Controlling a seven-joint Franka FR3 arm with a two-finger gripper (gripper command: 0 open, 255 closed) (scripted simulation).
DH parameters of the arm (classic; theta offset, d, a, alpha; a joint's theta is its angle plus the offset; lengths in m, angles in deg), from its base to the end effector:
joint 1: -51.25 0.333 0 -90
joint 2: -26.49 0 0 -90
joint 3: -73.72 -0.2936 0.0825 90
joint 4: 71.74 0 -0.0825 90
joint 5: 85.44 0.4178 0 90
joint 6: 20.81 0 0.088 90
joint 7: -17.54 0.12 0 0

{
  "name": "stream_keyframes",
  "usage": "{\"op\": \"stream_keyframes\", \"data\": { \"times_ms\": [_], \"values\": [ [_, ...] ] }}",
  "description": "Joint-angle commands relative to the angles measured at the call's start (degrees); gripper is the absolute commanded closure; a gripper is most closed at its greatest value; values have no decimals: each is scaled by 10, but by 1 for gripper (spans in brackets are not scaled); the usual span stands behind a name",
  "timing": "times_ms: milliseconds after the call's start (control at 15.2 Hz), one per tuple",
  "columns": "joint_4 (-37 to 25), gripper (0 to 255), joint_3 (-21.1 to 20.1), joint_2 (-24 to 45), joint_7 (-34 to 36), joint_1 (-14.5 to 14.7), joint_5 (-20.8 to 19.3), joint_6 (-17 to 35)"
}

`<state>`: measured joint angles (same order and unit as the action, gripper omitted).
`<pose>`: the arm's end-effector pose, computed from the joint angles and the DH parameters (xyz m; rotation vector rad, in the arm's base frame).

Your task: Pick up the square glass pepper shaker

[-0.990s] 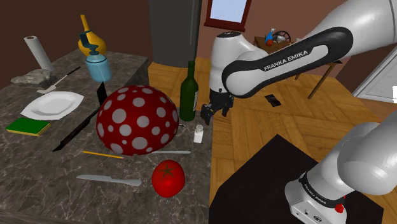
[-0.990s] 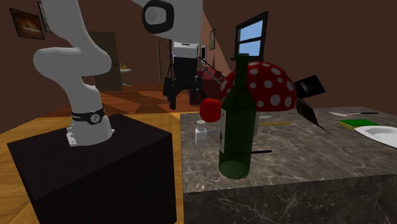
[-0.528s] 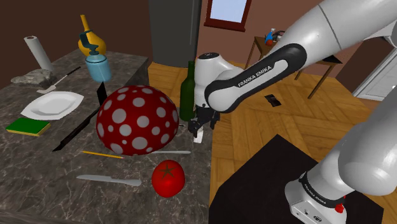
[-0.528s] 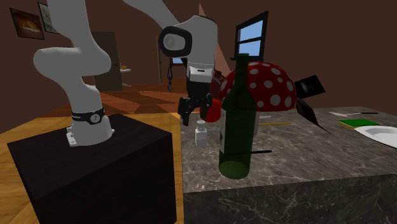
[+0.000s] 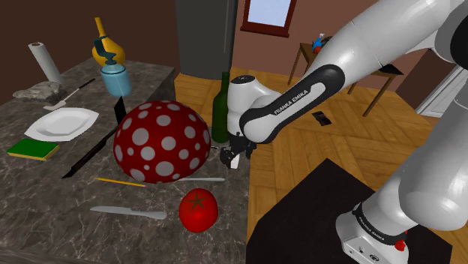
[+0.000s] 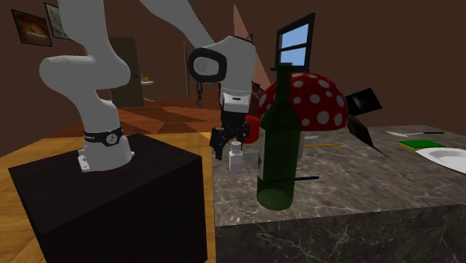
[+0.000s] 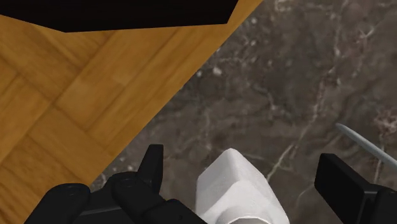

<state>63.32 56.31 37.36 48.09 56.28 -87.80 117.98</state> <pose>0.4716 0.2007 0.1805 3.1082 -0.1724 -0.1823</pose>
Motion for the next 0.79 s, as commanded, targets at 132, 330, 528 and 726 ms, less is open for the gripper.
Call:
{"op": "stream_keyframes", "data": {
  "times_ms": [132, 330, 528, 726],
  "values": [
    [0, 255, 1, 3, 0, 0, -1, 3],
    [0, 255, 1, 3, 0, 0, -1, 3],
    [0, 255, 1, 3, 1, 0, -1, 3],
    [-2, 255, -2, -11, -3, -1, 5, -12]
  ]
}}
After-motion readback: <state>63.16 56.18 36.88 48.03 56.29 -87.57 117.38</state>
